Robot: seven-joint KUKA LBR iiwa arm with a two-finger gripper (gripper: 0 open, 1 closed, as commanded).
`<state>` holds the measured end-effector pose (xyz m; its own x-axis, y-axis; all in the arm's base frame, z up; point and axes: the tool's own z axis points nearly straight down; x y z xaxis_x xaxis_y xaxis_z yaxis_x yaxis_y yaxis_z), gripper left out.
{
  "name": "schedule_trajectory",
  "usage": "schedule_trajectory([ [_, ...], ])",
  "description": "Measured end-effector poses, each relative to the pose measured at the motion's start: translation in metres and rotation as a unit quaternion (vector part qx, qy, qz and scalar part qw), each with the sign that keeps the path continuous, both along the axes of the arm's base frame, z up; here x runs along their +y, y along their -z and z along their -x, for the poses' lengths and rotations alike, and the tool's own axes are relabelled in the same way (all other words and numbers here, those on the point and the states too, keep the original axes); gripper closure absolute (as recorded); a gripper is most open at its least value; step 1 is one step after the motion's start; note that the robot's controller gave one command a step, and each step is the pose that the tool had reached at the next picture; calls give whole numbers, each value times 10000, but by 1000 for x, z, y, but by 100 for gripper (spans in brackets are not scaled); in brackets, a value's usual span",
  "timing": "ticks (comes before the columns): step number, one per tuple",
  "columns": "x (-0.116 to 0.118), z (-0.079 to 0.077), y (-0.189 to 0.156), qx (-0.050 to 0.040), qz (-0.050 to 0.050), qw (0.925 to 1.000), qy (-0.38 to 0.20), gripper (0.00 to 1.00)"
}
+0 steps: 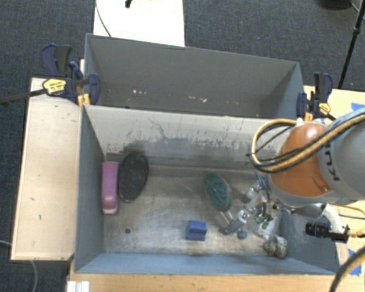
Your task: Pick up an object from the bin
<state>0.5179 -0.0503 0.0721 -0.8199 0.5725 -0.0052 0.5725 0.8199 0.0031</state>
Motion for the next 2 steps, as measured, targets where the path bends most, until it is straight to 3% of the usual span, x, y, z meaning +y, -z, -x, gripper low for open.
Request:
schedule_trajectory([
  [1, -2, -2, -2, -29, 14, 10000, -11, 100],
  [2, 23, 1, -150, -16, -3, 10000, 54, 100],
])
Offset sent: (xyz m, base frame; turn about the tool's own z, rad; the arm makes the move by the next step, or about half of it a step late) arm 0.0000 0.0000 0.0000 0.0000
